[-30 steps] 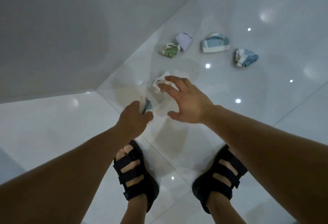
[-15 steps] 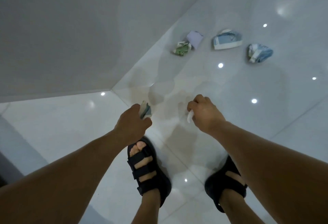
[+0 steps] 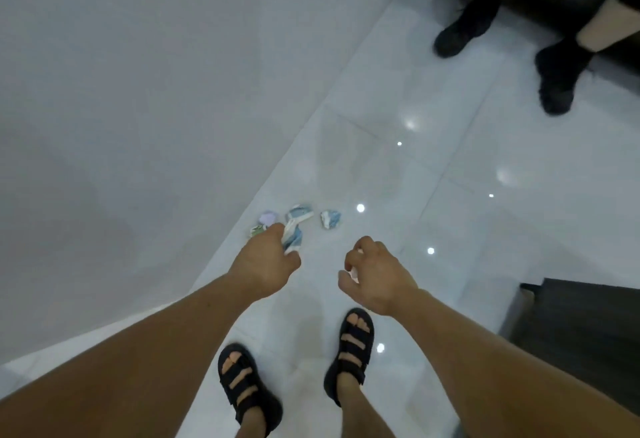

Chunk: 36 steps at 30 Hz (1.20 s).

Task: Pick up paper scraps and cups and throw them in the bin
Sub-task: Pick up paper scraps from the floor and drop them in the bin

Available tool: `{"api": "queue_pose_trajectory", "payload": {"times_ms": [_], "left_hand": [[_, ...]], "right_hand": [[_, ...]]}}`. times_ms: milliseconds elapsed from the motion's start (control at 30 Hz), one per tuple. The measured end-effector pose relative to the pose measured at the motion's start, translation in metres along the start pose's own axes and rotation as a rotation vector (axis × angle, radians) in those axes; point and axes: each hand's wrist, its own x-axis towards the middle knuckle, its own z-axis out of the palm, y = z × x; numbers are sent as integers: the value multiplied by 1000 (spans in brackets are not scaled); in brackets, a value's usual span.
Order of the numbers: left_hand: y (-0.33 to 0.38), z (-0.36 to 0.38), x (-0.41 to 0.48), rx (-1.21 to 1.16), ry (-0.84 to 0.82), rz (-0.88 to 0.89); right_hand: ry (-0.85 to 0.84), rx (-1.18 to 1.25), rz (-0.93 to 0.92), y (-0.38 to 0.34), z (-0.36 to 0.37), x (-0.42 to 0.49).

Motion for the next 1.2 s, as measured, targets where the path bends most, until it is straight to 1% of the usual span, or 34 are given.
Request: {"api": "queue_pose_trajectory", "payload": {"times_ms": [67,167,233,333,433,533,667,800,933,1067,1200], "left_hand": [[40,-18,-29,35,-30,70],[88,-43,-77,125,-52,135],[109,-56,-109,196,-63,209],[124,-67,-153,226,-91,322],[130,-71,-200,284,-143,453],[139,-70,-244,360,-194,542],[168,-55,-298,448,-250,675],[206,-13,-357,512,-300,825],[240,55,-428,620,-377,982],[262,147,-513,666,-454,1128],[269,252,-605,789,-572,1231]], "right_hand": [[87,-16,27,-8,-37,-36],[143,-40,91,-20,-80,-93],[177,-17,154,-30,-101,-134],[235,0,242,-51,-115,-195],[274,21,334,-82,-111,-261],[275,85,422,-110,-92,-325],[301,188,563,-131,-64,-411],[378,268,745,-130,-39,-497],[433,309,873,-116,-2,-585],[536,353,995,-101,57,-688],[709,462,1133,-89,135,-805]]}}
